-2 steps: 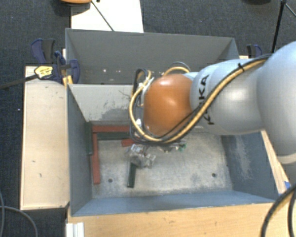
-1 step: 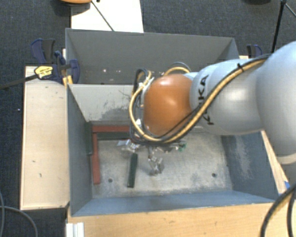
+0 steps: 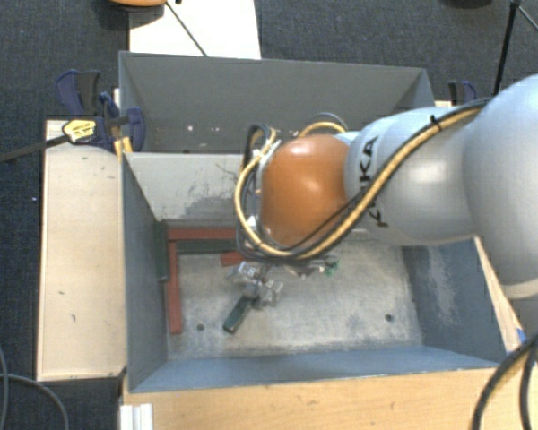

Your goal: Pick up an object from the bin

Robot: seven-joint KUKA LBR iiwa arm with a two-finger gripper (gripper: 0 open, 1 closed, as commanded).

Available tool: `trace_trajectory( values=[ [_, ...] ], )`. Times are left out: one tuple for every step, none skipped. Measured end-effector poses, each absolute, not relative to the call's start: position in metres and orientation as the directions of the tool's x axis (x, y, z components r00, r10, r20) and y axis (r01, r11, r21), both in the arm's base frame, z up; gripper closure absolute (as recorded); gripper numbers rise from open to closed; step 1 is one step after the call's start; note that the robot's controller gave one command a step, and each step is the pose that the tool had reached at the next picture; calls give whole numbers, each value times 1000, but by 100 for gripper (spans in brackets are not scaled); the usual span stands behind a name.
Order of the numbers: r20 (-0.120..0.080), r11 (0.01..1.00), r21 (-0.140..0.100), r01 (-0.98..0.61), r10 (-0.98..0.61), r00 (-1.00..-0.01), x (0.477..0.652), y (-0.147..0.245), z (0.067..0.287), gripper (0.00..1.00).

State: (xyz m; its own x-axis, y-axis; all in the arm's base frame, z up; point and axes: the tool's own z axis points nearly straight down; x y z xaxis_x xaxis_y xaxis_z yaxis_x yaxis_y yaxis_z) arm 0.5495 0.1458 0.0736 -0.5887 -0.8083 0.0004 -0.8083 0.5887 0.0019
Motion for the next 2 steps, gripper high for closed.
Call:
trace_trajectory(
  values=[
    [1, 588, 2, -809, -809, -588, 549, 146, 74, 100],
    [-6, 616, -4, -788, -788, -616, 540, 136, 275, 100]
  ],
)
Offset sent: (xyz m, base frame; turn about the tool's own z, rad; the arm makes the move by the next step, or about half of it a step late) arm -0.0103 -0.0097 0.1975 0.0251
